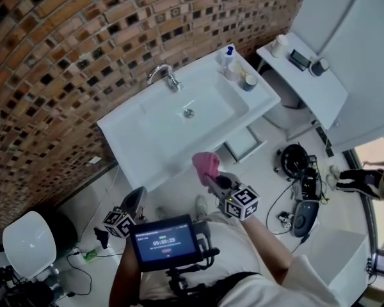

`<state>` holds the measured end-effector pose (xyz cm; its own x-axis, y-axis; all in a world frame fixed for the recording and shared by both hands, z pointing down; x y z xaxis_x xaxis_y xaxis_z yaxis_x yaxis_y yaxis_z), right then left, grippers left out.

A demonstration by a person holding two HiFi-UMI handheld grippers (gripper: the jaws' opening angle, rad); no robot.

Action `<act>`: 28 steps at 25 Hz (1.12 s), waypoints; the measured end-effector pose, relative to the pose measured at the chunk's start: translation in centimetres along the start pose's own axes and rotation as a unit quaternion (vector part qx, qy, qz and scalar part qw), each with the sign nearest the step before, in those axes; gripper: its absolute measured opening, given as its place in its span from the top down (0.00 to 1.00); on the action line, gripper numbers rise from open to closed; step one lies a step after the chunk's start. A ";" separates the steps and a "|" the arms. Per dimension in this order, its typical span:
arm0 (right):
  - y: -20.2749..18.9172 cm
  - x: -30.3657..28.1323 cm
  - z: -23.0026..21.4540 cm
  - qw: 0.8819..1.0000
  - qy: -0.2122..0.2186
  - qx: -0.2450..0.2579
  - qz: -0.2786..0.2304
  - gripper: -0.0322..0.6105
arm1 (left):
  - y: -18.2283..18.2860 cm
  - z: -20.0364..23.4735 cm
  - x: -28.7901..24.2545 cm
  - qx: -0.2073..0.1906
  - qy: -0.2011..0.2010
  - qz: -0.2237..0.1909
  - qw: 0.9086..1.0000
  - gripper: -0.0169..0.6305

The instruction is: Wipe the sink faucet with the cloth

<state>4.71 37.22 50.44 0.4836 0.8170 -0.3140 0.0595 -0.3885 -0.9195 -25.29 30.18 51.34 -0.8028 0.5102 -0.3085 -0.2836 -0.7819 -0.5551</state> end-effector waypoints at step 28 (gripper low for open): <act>0.8 -2.3 0.4 0.991 -0.110 -0.046 -0.062 0.89 | 5.8 6.0 0.5 -0.006 -0.025 0.040 0.999 0.98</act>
<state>3.25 35.18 50.35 0.2661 0.9302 -0.2527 0.1910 -0.3079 -0.9321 -30.46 23.73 52.65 -0.8476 0.4272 -0.3147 -0.2105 -0.8152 -0.5396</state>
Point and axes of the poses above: the fingertips, and each gripper's own axes: x backward along the fingers, z to its left, y out of its top, the point moved 6 cm from there along x, backward along the fingers, and after that the axes turned 14 degrees about x, right-handed, at the moved point
